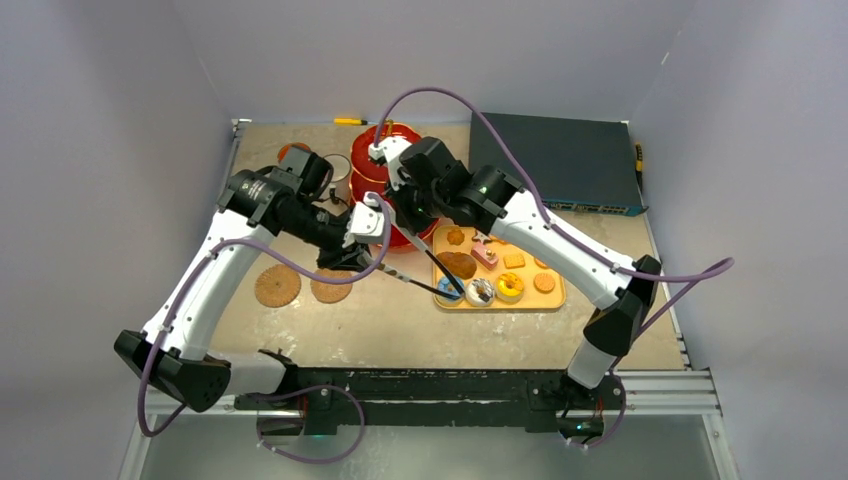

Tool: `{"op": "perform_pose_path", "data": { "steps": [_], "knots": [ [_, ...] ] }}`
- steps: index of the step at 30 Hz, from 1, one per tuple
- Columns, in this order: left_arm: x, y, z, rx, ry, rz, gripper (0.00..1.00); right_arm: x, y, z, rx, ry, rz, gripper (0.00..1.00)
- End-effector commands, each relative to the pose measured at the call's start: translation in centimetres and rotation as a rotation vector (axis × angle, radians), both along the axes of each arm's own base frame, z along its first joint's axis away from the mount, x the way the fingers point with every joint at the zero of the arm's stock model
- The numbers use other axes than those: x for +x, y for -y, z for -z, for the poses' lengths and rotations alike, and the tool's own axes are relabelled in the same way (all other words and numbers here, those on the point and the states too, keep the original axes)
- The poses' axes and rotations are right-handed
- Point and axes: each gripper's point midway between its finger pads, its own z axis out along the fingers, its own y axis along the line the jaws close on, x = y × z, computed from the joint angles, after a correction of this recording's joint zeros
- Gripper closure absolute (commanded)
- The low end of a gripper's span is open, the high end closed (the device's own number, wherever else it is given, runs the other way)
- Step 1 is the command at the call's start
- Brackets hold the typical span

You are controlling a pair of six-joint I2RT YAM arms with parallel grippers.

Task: Serve the afternoon tea

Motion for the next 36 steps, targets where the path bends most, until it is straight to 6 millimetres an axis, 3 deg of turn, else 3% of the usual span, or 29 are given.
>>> {"op": "perform_pose_path", "data": {
  "steps": [1, 3, 11, 12, 14, 18, 19, 24, 28, 30, 32, 36],
  "knots": [
    [0.2, 0.5, -1.4, -0.024, 0.053, 0.03, 0.84, -0.8, -0.6, -1.9, 0.016, 0.021, -0.055, 1.0],
    [0.1, 0.6, -1.5, -0.03, 0.048, 0.033, 1.0, -0.8, -0.8, -2.0, 0.02, 0.025, -0.059, 1.0],
    [-1.1, 2.0, -3.1, -0.148, -0.032, -0.004, 1.0, -2.1, -2.3, -4.9, 0.144, 0.026, -0.135, 0.84],
    [-1.2, 2.4, -3.5, -0.178, -0.05, -0.02, 1.0, -2.4, -2.3, -5.5, 0.157, 0.034, -0.153, 0.75],
    [-1.2, 3.2, -4.5, -0.246, -0.097, -0.061, 1.0, -2.1, -2.0, -7.5, 0.186, 0.089, -0.146, 0.47],
    [-0.2, 4.9, -7.8, -0.411, -0.146, -0.166, 1.0, -1.6, -0.3, -14.3, 0.292, 0.248, -0.113, 0.06],
    [0.0, 5.2, -8.9, -0.455, -0.143, -0.184, 1.0, -1.5, 0.3, -16.3, 0.329, 0.288, -0.103, 0.03],
    [0.6, 6.0, -13.4, -0.635, -0.222, -0.277, 1.0, -2.0, 4.5, -26.1, 0.495, 0.484, -0.034, 0.02],
    [0.9, 6.3, -15.8, -0.741, -0.306, -0.302, 1.0, -4.6, 8.9, -31.8, 0.621, 0.625, -0.002, 0.02],
    [1.0, 6.3, -17.0, -0.798, -0.324, -0.311, 1.0, -6.3, 11.0, -33.0, 0.67, 0.666, 0.001, 0.02],
    [1.2, 6.2, -18.1, -0.846, -0.338, -0.319, 1.0, -7.6, 12.1, -32.8, 0.725, 0.683, -0.006, 0.02],
    [1.5, 5.1, -21.3, -0.939, -0.384, -0.326, 1.0, -8.4, 11.5, -28.6, 0.722, 0.622, -0.05, 0.02]
  ]
}}
